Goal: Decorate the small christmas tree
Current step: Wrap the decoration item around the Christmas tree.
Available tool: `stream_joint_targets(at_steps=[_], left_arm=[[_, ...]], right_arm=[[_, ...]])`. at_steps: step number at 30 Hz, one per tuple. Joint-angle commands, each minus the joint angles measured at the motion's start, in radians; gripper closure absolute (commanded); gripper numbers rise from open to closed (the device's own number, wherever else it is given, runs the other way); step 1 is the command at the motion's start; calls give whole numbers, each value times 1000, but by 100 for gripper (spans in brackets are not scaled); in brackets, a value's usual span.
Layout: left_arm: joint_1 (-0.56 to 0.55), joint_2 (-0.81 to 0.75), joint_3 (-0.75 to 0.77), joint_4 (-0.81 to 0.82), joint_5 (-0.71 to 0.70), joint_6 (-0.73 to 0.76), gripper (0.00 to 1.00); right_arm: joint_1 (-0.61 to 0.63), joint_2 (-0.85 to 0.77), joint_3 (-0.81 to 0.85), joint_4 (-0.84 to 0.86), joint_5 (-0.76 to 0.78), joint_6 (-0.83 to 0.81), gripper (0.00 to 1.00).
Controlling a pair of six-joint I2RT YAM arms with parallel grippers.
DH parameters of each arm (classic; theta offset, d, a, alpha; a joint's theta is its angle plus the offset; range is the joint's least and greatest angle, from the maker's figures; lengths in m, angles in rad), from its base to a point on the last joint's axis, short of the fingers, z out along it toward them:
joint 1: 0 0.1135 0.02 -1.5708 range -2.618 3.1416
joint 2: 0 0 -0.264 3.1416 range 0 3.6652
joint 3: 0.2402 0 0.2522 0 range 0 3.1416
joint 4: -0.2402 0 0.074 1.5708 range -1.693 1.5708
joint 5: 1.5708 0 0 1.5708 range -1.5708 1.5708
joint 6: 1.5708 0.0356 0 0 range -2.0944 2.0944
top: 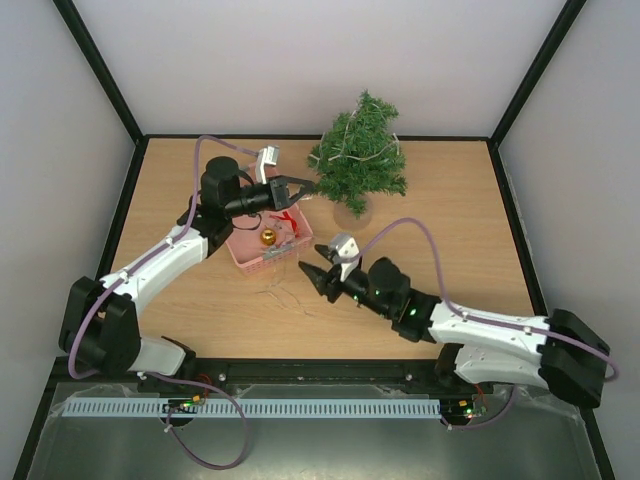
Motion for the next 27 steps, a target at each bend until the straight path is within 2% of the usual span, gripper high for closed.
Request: stream_joint_targets(at_steps=[1, 5, 9, 14, 21, 27], left_arm=[[-4, 6, -4, 52, 3, -19, 98], [-4, 14, 14, 78, 8, -44, 98], [-4, 37, 45, 82, 10, -50, 98], [-8, 46, 56, 92, 1, -53, 98], [-15, 58, 78, 74, -7, -37, 98], [-22, 56, 80, 57, -20, -17, 98]], right_arm=[[45, 97, -133, 467, 150, -111, 47], [46, 199, -216, 662, 306, -16, 52], [64, 351, -272, 835, 313, 92, 52], [99, 546, -230, 966, 340, 215, 52], [133, 863, -143, 1224, 384, 288, 49], [152, 970, -48, 1174, 432, 313, 49]])
